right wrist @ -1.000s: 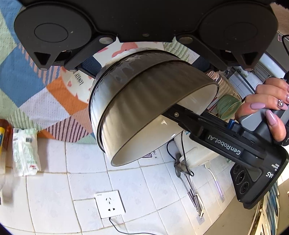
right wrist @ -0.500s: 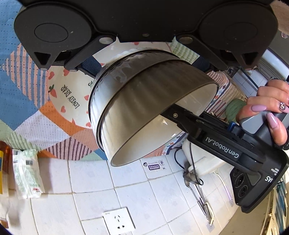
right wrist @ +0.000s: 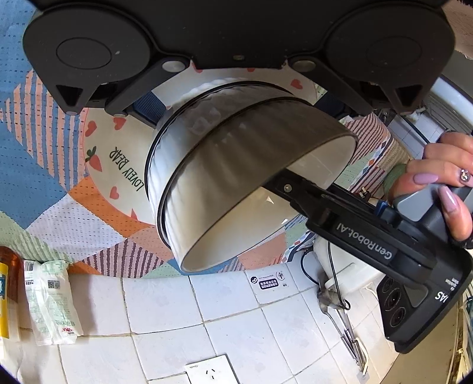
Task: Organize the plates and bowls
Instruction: 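Carry the bowl stack with the left gripper and lower it onto the bunny plate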
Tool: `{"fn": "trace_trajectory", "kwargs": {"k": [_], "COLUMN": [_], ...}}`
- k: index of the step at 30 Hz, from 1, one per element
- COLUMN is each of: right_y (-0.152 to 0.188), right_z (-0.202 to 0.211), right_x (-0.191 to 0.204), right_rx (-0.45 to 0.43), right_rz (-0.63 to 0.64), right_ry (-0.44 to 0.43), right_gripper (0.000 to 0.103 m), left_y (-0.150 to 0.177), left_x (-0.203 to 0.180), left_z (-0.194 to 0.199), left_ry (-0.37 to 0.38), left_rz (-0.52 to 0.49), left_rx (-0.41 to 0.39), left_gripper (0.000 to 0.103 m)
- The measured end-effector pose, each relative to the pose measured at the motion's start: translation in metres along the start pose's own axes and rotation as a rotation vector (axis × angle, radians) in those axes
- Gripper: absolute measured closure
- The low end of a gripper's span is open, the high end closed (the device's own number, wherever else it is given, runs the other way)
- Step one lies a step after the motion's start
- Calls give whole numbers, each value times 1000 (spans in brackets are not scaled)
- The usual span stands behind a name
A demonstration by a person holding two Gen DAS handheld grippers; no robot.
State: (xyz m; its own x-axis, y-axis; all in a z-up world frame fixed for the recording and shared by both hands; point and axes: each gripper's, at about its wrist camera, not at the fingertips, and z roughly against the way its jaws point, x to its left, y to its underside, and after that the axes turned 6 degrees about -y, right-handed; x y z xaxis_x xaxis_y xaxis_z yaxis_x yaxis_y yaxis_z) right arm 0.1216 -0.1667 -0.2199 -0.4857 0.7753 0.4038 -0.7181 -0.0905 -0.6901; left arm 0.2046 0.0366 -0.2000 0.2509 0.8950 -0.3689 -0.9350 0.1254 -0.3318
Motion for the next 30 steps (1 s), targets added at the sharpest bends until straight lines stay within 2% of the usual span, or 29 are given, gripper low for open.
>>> {"fn": "trace_trajectory", "kwargs": {"k": [7, 11, 14, 22, 30], "right_y": [0, -8, -9, -10, -12], "right_z": [1, -4, -5, -7, -3], "right_x": [-3, -10, -6, 1, 11], "right_rx": [-1, 1, 4, 19, 47], "right_rz": [10, -62, -76, -134, -129], "right_ry": [-4, -20, 2, 65, 135], "right_gripper": [0, 0, 0, 0, 0], "left_y": [3, 7, 10, 17, 23], "left_x": [5, 14, 18, 6, 1], "left_z": [0, -1, -1, 5, 15], "left_ry": [5, 42, 58, 6, -55], "left_rz": [37, 73, 97, 78, 118], "left_rx": [-10, -21, -32, -76, -114], "left_gripper": [66, 67, 67, 68, 69]}}
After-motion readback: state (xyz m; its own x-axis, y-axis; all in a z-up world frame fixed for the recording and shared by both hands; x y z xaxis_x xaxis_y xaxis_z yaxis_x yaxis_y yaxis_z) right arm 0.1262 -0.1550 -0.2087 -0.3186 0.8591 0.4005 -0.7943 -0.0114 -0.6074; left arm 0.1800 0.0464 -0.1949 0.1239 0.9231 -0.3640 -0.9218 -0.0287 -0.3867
